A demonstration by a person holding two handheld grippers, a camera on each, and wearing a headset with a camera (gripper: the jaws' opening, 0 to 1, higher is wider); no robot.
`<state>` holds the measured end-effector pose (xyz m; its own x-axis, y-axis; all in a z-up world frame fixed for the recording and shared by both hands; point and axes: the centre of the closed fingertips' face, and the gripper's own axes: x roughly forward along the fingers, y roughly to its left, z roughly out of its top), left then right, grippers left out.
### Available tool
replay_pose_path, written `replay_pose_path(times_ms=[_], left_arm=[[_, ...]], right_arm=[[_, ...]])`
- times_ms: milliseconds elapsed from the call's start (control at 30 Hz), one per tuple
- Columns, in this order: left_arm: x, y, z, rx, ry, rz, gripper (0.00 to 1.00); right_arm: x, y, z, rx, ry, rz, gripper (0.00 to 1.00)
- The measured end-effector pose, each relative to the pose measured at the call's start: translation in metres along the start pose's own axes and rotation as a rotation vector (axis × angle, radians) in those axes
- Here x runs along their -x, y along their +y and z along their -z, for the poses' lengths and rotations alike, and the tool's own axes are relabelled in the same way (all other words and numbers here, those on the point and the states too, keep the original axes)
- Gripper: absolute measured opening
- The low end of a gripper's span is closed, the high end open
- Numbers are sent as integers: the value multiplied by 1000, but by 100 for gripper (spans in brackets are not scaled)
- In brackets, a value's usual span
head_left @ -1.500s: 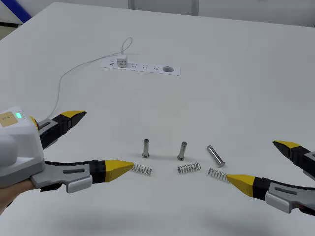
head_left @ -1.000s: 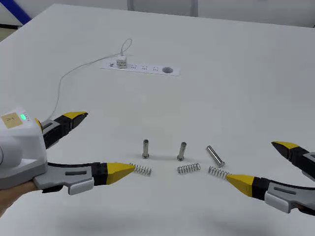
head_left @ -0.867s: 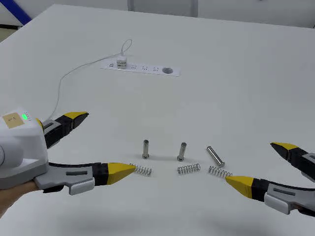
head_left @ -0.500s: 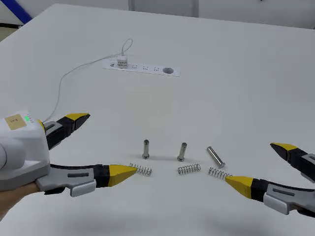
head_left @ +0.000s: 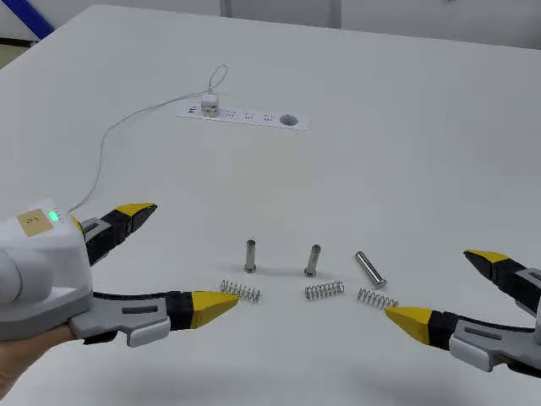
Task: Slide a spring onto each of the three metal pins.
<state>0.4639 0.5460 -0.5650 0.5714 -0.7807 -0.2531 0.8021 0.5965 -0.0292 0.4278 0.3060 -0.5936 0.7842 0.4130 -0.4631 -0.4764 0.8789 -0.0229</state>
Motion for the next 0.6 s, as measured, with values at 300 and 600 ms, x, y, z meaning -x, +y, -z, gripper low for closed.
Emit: replay_pose_path(times_ms=[300, 600], left_arm=[[-2, -1, -3, 19, -22, -2, 100], [-5, -5, 0, 39, -26, 5, 100]], right_arm=[[-6, -4, -10, 77, -20, 22, 76], [-20, -6, -16, 86, -5, -5, 73]])
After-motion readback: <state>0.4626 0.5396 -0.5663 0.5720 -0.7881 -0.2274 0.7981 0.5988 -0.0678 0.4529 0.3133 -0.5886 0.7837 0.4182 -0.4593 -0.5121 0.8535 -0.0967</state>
